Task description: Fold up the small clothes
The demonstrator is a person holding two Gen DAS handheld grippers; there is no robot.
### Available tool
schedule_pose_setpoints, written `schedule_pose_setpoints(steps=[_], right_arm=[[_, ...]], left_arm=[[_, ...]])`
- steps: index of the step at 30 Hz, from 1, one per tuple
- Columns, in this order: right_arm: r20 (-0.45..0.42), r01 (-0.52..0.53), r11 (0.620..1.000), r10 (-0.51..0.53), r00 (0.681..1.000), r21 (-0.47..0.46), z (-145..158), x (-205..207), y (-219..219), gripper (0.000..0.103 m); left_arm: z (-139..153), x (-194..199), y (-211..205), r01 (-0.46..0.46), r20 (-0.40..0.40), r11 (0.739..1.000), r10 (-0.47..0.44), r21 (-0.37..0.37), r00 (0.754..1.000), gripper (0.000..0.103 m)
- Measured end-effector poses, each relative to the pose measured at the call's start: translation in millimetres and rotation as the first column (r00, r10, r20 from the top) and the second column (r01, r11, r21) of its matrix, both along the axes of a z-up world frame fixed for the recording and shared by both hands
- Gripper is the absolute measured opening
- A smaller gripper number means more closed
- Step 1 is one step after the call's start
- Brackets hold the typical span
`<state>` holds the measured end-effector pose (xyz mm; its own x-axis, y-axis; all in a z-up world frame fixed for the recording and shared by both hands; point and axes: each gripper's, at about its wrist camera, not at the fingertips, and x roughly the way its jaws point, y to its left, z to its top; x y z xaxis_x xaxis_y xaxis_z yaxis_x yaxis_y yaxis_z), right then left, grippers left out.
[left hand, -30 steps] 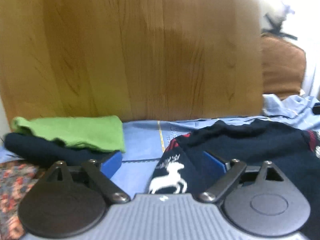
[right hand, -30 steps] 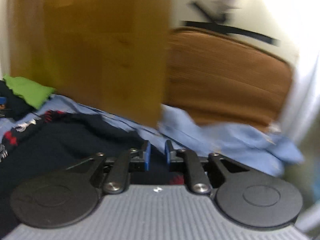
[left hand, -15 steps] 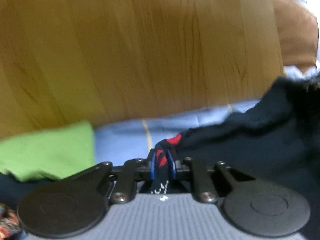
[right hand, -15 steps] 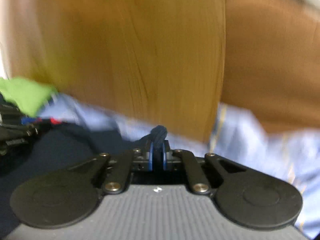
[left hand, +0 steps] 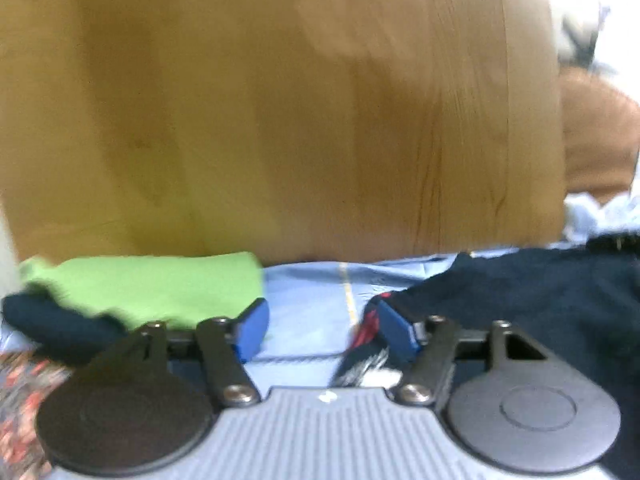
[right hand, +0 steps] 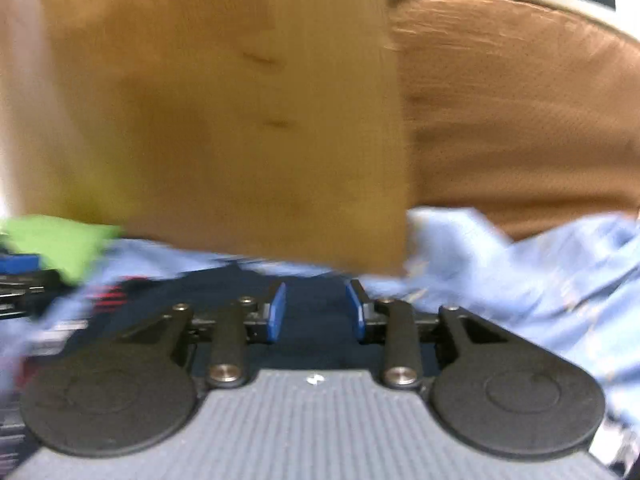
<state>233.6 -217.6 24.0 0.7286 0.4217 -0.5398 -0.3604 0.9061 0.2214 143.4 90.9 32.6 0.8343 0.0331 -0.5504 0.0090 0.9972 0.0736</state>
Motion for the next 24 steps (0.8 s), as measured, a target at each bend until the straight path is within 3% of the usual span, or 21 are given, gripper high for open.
schedule_pose_setpoints(steps=[2, 5, 10, 13, 15, 16, 18, 21, 24], right_arm=[[-0.048, -0.104, 0.989, 0.109, 0.993, 0.102, 13, -32, 5, 0.037], [-0.091, -0.281, 0.939, 0.303, 0.949, 0.199, 23, -80, 29, 0.037], [-0.215, -0.502, 0.812, 0.569, 0.794, 0.298, 15, -153, 85, 0.037], [-0.291, -0.555, 0.765, 0.640, 0.711, 0.325, 4, -188, 110, 0.037], [-0.349, -0.566, 0.762, 0.647, 0.678, 0.313, -7, -198, 120, 0.037], [-0.384, -0.570, 0.774, 0.632, 0.673, 0.275, -12, -201, 124, 0.037], [-0.418, -0.559, 0.807, 0.581, 0.698, 0.188, -23, -204, 126, 0.034], [-0.433, -0.513, 0.832, 0.551, 0.713, 0.213, -22, -204, 124, 0.037], [-0.411, -0.521, 0.827, 0.559, 0.720, 0.213, -28, -206, 138, 0.042]], left_arm=[[10, -37, 19, -0.022, 0.015, 0.999, 0.022, -0.034, 1.000, 0.077], [8, -91, 47, -0.040, -0.003, 0.997, 0.040, -0.064, 0.999, 0.082], [-10, -168, 73, -0.077, -0.059, 0.988, 0.069, -0.135, 0.996, 0.088], [-16, -200, 85, -0.103, -0.080, 0.973, 0.088, -0.208, 0.993, 0.089], [-21, -212, 91, -0.107, -0.086, 0.963, 0.089, -0.246, 0.992, 0.090], [-22, -217, 90, -0.103, -0.085, 0.960, 0.083, -0.260, 0.993, 0.090], [-26, -224, 89, -0.087, -0.079, 0.958, 0.067, -0.274, 0.995, 0.090], [-25, -229, 88, -0.071, -0.062, 0.953, 0.055, -0.295, 0.997, 0.092], [-27, -229, 87, -0.051, -0.053, 0.939, 0.035, -0.340, 0.998, 0.093]])
